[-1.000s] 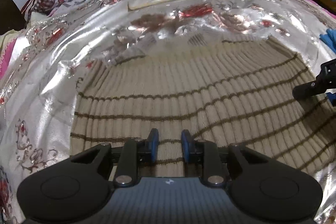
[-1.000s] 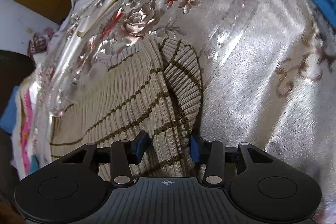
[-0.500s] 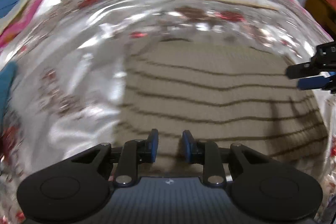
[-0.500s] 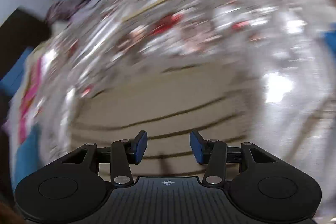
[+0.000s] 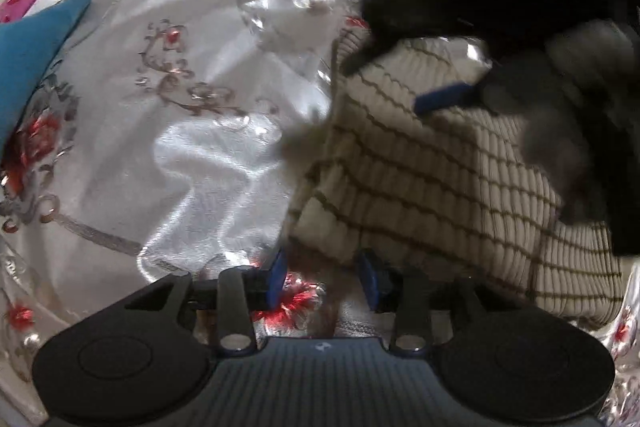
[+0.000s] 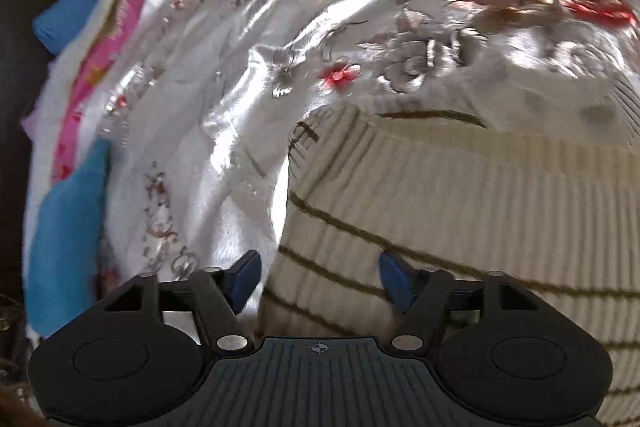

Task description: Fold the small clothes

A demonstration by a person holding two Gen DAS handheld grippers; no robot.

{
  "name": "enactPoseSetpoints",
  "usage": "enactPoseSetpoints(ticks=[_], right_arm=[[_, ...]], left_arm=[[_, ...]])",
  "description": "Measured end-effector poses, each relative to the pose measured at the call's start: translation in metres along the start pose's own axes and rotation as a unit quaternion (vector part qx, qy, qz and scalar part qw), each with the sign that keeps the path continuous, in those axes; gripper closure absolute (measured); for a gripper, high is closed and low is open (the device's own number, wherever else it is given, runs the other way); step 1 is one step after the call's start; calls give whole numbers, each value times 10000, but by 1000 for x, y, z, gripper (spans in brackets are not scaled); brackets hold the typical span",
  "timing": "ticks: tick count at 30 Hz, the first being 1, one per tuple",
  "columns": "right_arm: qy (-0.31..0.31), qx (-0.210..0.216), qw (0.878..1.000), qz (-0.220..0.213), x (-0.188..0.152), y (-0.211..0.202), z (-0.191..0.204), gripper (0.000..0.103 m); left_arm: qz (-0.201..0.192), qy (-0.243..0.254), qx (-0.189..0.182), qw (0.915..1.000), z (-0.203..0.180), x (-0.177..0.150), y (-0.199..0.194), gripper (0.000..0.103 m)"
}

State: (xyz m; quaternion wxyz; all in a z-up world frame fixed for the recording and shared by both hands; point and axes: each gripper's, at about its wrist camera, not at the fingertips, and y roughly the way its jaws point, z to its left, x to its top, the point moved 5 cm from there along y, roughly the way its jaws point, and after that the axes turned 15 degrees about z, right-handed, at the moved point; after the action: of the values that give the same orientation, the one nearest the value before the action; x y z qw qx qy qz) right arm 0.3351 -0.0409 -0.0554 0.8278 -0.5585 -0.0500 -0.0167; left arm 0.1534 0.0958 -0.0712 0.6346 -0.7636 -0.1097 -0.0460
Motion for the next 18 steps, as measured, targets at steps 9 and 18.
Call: enactPoseSetpoints(ticks=[9,18], right_arm=[[-635,-1293,9895,82,16,31,25,29],[-567,-1068,9926,107,22,25,7,64]], left_arm=[[-64,-479,-279,9984,1,8,6,58],[-72,-748,-316,9967,1,14,10,61]])
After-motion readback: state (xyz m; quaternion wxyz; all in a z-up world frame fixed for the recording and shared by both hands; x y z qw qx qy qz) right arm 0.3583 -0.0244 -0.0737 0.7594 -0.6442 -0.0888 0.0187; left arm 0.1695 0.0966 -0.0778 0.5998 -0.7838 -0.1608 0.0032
